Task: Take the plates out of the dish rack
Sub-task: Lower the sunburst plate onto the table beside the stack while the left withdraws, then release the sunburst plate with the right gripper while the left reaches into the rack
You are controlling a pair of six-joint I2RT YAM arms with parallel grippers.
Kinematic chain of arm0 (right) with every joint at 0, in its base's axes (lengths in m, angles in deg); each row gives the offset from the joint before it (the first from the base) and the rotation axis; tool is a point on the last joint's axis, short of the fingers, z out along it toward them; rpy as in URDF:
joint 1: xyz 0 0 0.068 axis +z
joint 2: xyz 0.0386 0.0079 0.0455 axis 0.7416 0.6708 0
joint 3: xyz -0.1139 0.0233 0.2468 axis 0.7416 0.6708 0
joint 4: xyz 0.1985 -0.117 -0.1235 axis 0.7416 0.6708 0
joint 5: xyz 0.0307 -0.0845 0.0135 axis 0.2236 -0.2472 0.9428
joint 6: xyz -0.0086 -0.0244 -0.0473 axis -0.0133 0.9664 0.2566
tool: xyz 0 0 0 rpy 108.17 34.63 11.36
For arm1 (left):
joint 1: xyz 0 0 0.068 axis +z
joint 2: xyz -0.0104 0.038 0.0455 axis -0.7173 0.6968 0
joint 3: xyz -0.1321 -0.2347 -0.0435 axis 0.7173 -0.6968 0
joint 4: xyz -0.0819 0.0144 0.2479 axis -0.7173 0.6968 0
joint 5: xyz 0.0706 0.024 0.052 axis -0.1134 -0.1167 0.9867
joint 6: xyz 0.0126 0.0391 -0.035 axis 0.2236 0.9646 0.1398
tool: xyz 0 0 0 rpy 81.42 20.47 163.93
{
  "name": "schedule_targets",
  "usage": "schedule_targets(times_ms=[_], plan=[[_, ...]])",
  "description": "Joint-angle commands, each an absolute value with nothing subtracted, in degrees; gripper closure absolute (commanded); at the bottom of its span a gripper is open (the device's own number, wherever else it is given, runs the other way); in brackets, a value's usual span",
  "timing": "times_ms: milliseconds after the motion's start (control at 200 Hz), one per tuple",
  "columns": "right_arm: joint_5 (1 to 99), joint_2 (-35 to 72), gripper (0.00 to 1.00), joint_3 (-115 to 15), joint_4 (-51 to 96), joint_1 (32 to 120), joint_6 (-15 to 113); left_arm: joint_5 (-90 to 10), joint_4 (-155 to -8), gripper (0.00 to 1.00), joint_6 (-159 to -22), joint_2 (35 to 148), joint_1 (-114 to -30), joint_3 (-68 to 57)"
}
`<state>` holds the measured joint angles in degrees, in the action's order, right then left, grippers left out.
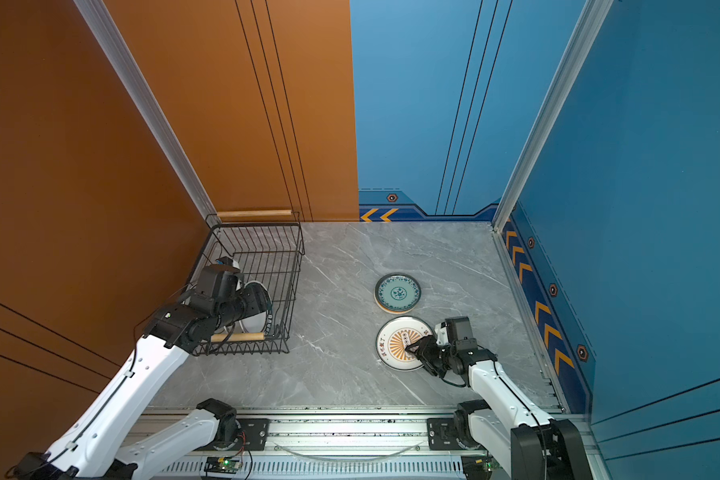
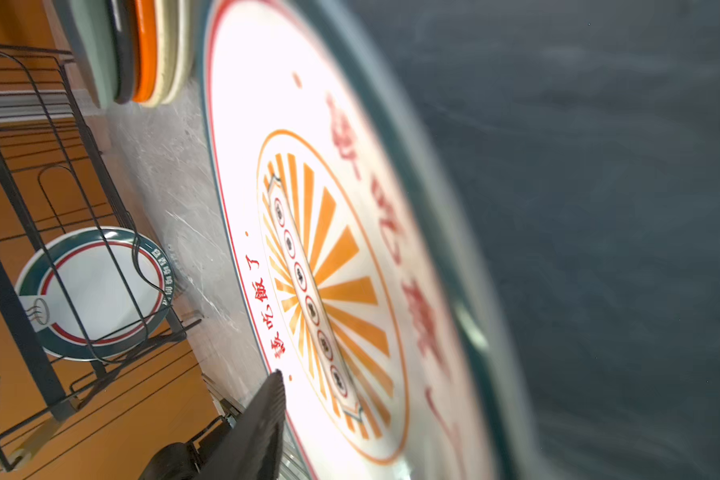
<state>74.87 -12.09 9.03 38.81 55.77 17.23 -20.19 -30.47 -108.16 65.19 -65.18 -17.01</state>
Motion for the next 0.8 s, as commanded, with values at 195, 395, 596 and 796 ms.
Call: schedule_targets(times_ms=[195,395,596,796], plan=[[68.46,-11.89,0.32,9.39,39.92,57.80,18.74,-21.36,-27.67,0.24,-105.96,66.81,-62.90,-15.86],[62.44,-12.08,0.19,7.65,45.92,57.95,22.22,-21.01,-26.29,0.24,-105.05,67.83,-62.00,-14.95],[56.57,-10.89,0.10,6.62,49.03,58.24,24.87,-19.51,-25.66,0.25,-104.48,68.28,-61.41,-14.17],[53.47,-10.33,0.01,5.94,49.99,59.20,24.89,-18.74,-23.83,0.26,-103.34,70.76,-60.59,-11.93]])
